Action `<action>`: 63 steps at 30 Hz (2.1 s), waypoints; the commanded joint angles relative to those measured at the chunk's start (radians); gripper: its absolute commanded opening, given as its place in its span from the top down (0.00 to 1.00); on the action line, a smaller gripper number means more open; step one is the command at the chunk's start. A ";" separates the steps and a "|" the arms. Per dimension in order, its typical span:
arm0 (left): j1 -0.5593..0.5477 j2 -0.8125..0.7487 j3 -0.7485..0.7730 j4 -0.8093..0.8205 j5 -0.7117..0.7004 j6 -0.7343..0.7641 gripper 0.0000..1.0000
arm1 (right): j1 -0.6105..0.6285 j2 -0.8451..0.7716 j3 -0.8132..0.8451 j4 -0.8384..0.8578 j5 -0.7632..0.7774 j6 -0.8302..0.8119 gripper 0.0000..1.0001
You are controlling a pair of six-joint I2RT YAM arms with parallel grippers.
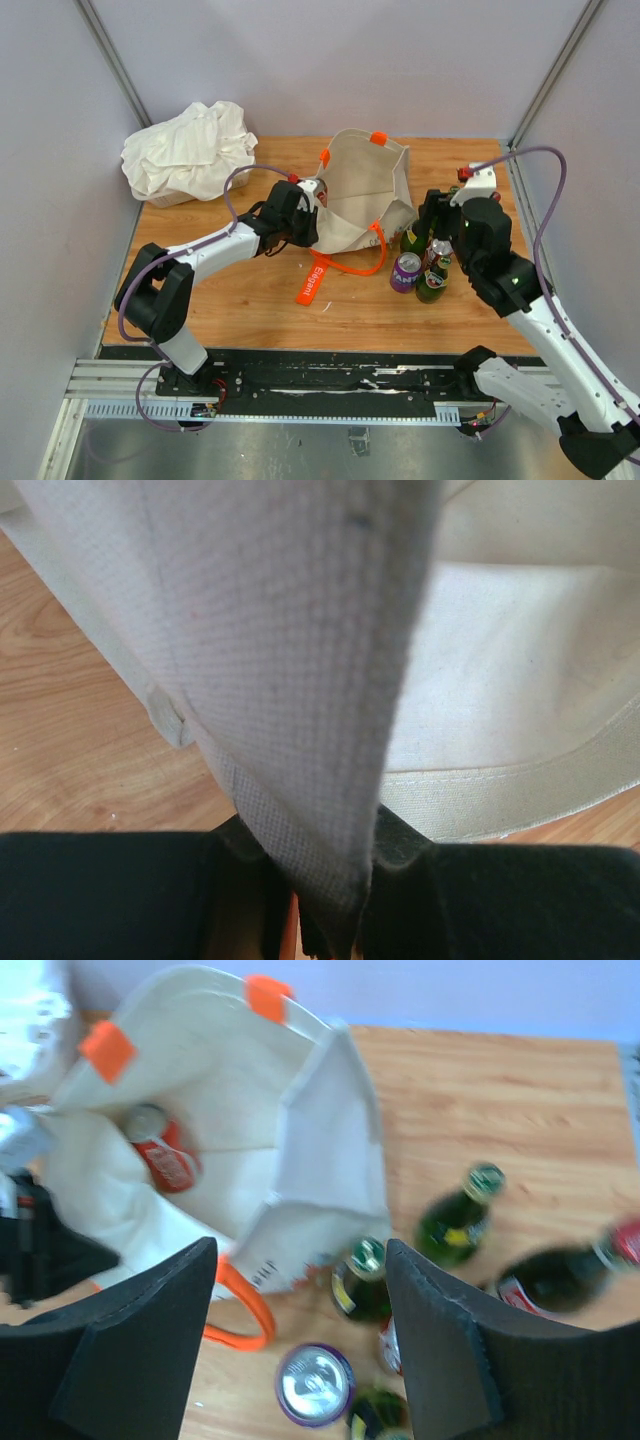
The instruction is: Take the beverage out of the canvas bag
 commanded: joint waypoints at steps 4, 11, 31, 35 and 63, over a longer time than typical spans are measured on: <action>0.006 -0.033 -0.027 -0.025 0.005 -0.029 0.86 | 0.015 0.308 0.227 0.066 -0.379 -0.058 0.37; 0.006 -0.061 -0.034 -0.034 0.002 -0.060 0.86 | 0.017 0.575 0.289 0.142 -0.475 -0.033 0.26; 0.006 -0.105 -0.015 -0.096 0.003 -0.120 0.86 | 0.008 1.061 0.538 0.233 -0.551 -0.071 0.01; 0.006 -0.097 -0.003 -0.101 -0.001 -0.116 0.86 | 0.008 1.088 0.540 0.260 -0.585 -0.060 0.02; 0.006 -0.055 -0.009 -0.081 0.044 -0.101 0.86 | 0.084 1.212 0.558 0.331 -0.659 -0.096 0.01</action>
